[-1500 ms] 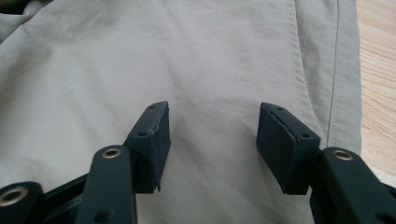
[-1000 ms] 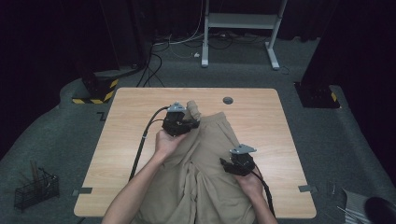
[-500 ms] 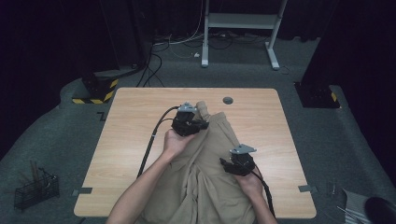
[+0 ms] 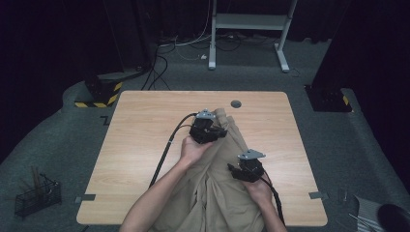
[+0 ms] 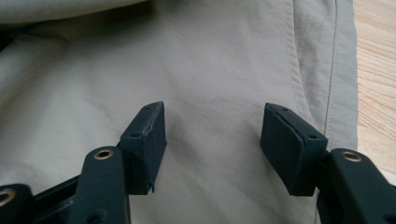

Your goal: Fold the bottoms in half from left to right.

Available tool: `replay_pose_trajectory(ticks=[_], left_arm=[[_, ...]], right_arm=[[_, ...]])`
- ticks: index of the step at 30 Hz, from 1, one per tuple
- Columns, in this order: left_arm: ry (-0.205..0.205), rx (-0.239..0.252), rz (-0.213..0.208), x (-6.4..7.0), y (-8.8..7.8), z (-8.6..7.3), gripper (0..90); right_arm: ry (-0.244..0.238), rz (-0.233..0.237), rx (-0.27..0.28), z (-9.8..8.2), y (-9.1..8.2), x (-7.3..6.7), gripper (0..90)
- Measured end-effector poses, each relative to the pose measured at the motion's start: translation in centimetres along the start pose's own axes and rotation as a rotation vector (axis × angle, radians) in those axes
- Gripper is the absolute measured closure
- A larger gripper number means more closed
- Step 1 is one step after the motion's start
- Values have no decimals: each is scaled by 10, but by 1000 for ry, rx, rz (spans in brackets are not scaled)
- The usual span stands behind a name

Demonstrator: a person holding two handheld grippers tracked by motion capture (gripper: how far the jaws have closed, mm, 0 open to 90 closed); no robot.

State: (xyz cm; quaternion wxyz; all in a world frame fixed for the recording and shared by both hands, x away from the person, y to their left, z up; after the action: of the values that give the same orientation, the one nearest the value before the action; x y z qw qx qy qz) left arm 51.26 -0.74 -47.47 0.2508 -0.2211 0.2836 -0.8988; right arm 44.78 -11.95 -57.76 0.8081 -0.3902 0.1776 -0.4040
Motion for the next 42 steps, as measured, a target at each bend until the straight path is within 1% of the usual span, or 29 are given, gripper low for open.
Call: replay_pose_trajectory(ticks=[3,8,11,13,15,16,17,18,20,24,28,30,33,35,38,42], left_arm=[[-6,0,-10,2,7,0,865],[-10,-17,-14,3,19,-3,864],[-22,-24,-17,1,25,-7,864],[-40,-27,-19,0,29,-9,863],[-44,-38,-18,-1,34,-12,862],[-42,-39,-12,-2,36,-13,861],[-29,-49,5,-2,38,-15,860],[-7,-63,21,-2,41,-17,860],[-1,-81,24,0,47,-21,857],[-13,-99,19,-1,54,-25,854],[-22,-102,13,-1,58,-25,844],[-26,-103,11,-2,59,-26,783],[-18,-107,19,-1,59,-26,727],[-11,-105,32,-1,58,-25,642],[-2,-100,52,-2,53,-23,553],[2,-88,68,-3,42,-19,491]], right_arm=[[0,-1,0,0,0,0,402],[1,-1,0,0,0,0,401],[2,-2,-1,0,0,0,400],[2,-3,-2,0,0,0,400],[1,-2,0,0,0,0,399],[2,-2,-1,0,0,0,398],[2,-3,-1,0,0,0,397],[2,-4,-1,0,0,0,396],[1,-5,-2,0,0,0,394],[0,-6,-2,0,0,0,393],[0,-7,-2,0,0,0,392],[2,-7,-2,0,0,0,392],[2,-6,-1,0,0,0,391],[3,-6,-1,0,0,0,391],[3,-7,-1,0,0,0,389],[4,-7,-2,0,0,0,387]])
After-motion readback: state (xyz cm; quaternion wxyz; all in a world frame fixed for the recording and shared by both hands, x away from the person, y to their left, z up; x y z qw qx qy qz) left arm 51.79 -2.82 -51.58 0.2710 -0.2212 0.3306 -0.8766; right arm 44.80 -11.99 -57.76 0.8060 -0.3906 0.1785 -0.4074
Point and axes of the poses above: each handheld gripper's, and its own axes: y roughly forward along the jaws, z roughly out of its top, x roughly to its right, the point moved 8 cm from there along y, roughly forward along the jaws, and after that the axes turned 8 degrees about -x, right-handed, at the moved point
